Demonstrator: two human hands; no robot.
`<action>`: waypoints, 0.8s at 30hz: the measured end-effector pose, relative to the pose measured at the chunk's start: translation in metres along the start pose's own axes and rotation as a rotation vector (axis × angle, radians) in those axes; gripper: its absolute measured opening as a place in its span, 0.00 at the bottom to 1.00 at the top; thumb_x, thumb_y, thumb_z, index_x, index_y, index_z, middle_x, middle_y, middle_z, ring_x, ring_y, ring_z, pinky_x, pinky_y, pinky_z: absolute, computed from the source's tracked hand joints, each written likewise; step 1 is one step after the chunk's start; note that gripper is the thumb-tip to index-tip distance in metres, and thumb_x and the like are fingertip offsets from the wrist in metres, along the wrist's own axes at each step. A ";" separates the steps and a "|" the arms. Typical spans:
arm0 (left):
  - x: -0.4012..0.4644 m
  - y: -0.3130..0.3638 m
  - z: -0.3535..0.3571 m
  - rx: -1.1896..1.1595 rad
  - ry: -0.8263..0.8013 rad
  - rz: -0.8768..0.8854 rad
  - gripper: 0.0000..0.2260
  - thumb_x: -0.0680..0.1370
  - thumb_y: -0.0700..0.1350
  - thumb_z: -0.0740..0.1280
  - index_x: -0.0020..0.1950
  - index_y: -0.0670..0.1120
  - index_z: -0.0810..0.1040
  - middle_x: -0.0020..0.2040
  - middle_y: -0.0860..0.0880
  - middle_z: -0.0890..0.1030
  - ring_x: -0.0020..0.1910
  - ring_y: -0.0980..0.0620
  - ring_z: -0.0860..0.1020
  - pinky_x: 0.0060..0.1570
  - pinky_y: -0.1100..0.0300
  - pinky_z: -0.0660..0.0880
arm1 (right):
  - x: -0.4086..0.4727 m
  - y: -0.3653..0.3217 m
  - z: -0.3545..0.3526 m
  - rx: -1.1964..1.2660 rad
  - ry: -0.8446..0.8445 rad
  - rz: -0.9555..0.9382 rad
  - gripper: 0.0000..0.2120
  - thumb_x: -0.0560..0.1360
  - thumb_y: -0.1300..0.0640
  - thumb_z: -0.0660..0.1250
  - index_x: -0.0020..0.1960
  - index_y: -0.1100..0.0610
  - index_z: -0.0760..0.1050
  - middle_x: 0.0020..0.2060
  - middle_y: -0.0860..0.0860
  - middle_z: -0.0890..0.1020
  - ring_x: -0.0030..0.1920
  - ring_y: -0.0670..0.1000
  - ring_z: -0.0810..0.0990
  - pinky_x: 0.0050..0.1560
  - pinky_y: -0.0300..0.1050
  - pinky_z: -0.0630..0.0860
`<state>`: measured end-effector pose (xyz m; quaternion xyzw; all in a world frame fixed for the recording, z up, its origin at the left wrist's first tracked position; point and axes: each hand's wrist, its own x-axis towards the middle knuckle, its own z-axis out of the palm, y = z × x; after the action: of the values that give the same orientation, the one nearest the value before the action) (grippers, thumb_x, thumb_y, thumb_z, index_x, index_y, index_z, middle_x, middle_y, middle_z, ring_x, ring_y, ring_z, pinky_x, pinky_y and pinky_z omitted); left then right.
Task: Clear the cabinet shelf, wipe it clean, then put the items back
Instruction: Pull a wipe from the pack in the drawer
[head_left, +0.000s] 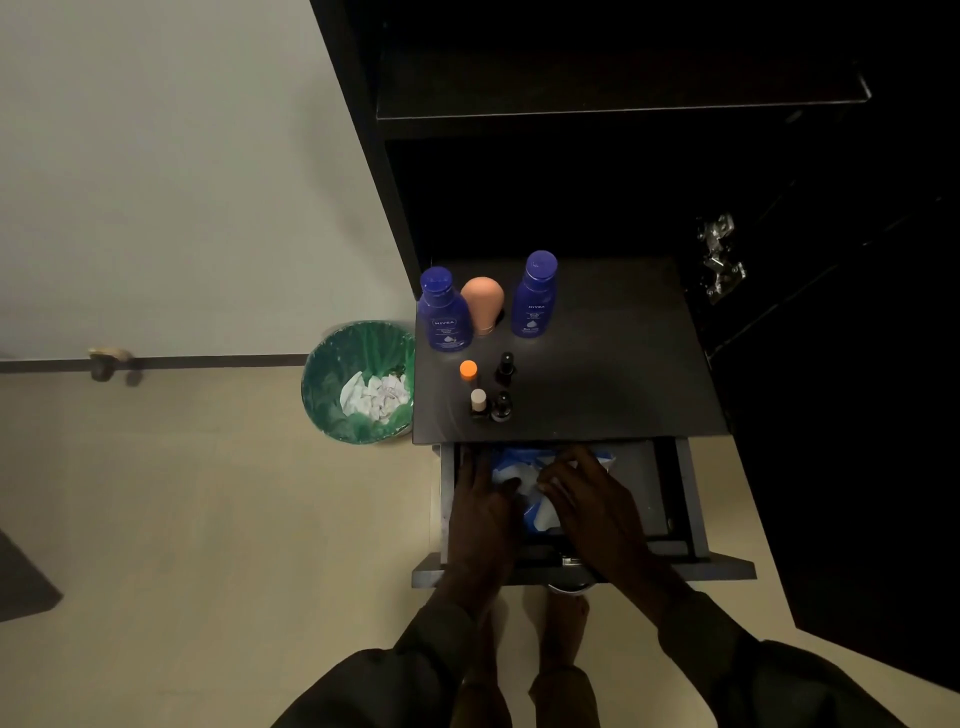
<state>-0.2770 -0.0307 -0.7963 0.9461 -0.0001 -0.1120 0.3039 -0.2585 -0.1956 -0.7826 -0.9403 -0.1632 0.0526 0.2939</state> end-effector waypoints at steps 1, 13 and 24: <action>-0.001 0.001 0.000 0.024 0.021 0.023 0.12 0.76 0.49 0.69 0.58 0.47 0.80 0.69 0.45 0.72 0.70 0.47 0.69 0.68 0.51 0.71 | -0.002 0.003 0.002 0.033 0.011 0.018 0.11 0.73 0.60 0.74 0.55 0.56 0.78 0.56 0.55 0.79 0.52 0.53 0.82 0.48 0.50 0.82; -0.006 0.015 -0.018 -0.067 -0.029 0.097 0.13 0.77 0.51 0.63 0.59 0.49 0.78 0.64 0.49 0.74 0.65 0.52 0.72 0.65 0.56 0.71 | -0.004 0.016 -0.002 0.383 -0.055 0.189 0.08 0.80 0.50 0.63 0.57 0.51 0.75 0.51 0.47 0.81 0.51 0.43 0.80 0.53 0.45 0.79; -0.005 0.021 -0.014 -0.018 -0.021 0.137 0.12 0.73 0.47 0.72 0.55 0.47 0.78 0.55 0.47 0.80 0.56 0.49 0.78 0.60 0.53 0.74 | 0.004 0.025 -0.011 0.282 -0.109 0.003 0.07 0.76 0.59 0.71 0.53 0.59 0.82 0.52 0.46 0.79 0.53 0.42 0.78 0.58 0.41 0.74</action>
<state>-0.2770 -0.0393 -0.7720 0.9399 -0.0671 -0.1007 0.3194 -0.2453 -0.2192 -0.7872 -0.8857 -0.1684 0.1264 0.4138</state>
